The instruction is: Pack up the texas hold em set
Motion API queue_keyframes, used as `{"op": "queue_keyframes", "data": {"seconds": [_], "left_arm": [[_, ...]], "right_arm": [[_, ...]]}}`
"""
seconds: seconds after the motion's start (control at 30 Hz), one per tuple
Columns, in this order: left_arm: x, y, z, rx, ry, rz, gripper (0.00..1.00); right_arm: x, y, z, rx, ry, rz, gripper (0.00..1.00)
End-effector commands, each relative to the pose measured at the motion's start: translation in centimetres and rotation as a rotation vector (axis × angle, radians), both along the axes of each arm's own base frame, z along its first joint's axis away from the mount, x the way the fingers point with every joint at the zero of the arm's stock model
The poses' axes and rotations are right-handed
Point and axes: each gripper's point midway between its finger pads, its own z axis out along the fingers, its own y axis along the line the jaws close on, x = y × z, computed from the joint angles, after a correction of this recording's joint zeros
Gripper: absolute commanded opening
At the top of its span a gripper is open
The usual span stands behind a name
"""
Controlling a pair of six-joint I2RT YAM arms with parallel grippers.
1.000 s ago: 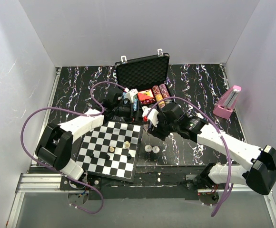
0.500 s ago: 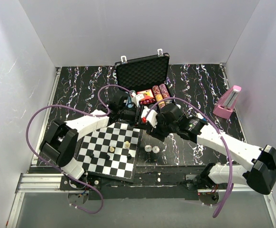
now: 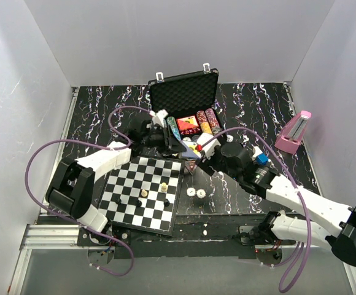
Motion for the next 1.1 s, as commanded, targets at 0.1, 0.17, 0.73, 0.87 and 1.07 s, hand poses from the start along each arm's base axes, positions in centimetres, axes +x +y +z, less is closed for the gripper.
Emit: {"op": "queue_keyframes", "data": {"seconds": [0.1,0.17,0.73,0.87,1.07], "left_arm": [[8.6,2.2,2.7,0.088,-0.090,0.300,0.00],[10.0,1.9,2.3,0.094,-0.065,0.341,0.00],[13.7,1.3,-4.3,0.228,0.092,0.426,0.00],[13.7,0.8,-5.1,0.235,0.121,0.416,0.00],[13.1,0.1,-6.6,0.234,0.204,0.407,0.00]], "right_arm": [[3.6,-4.1,4.7,0.211,-0.160,-0.391,0.77],[3.3,-4.2,4.2,0.221,-0.135,-0.398,0.75],[0.4,-7.0,1.1,0.387,-0.046,-0.484,0.74],[0.1,-7.4,0.2,0.399,-0.025,-0.510,0.74],[-0.2,-8.1,-1.1,0.389,0.015,-0.554,0.74]]}}
